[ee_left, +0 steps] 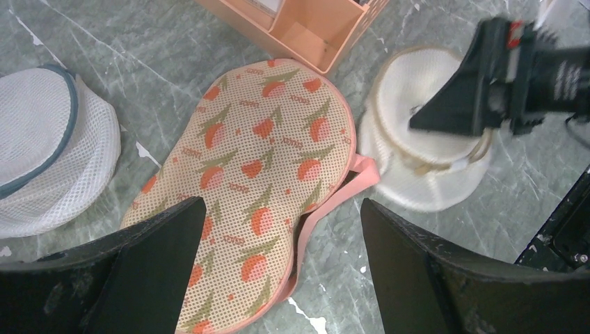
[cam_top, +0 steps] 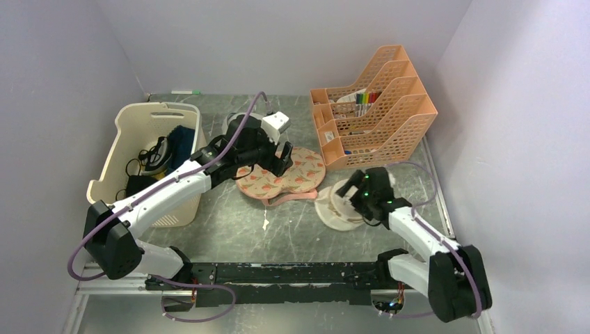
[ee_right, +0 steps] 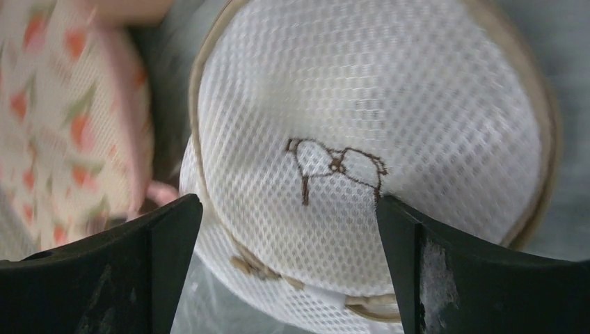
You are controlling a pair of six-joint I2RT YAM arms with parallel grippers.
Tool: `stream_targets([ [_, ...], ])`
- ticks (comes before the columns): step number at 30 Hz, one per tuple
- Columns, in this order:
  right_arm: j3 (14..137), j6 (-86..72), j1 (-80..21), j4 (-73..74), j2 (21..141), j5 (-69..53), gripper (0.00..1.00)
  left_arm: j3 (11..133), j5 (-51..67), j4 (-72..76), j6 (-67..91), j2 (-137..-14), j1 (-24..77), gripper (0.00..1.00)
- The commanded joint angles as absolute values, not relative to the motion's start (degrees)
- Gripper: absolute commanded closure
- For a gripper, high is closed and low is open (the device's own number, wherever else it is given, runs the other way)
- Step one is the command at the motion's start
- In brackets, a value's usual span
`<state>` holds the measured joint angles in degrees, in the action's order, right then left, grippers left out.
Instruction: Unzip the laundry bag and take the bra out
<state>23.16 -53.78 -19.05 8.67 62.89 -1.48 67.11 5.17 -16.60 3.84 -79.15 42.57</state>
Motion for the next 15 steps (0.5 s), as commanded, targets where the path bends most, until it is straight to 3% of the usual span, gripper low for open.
stream_targets([
  [1,24.3,-50.9,-7.2,27.4,57.1,6.9,0.0,69.1,3.7,-16.8,2.9,-79.2,43.5,0.06],
  [7,28.5,-44.9,-2.0,29.7,46.6,8.0,0.0,69.9,2.7,-17.9,3.0,-81.0,45.1,0.06],
  [15,29.6,-37.3,-2.2,16.6,40.1,-23.1,0.0,71.2,3.0,-19.2,4.5,-84.2,46.2,0.06],
])
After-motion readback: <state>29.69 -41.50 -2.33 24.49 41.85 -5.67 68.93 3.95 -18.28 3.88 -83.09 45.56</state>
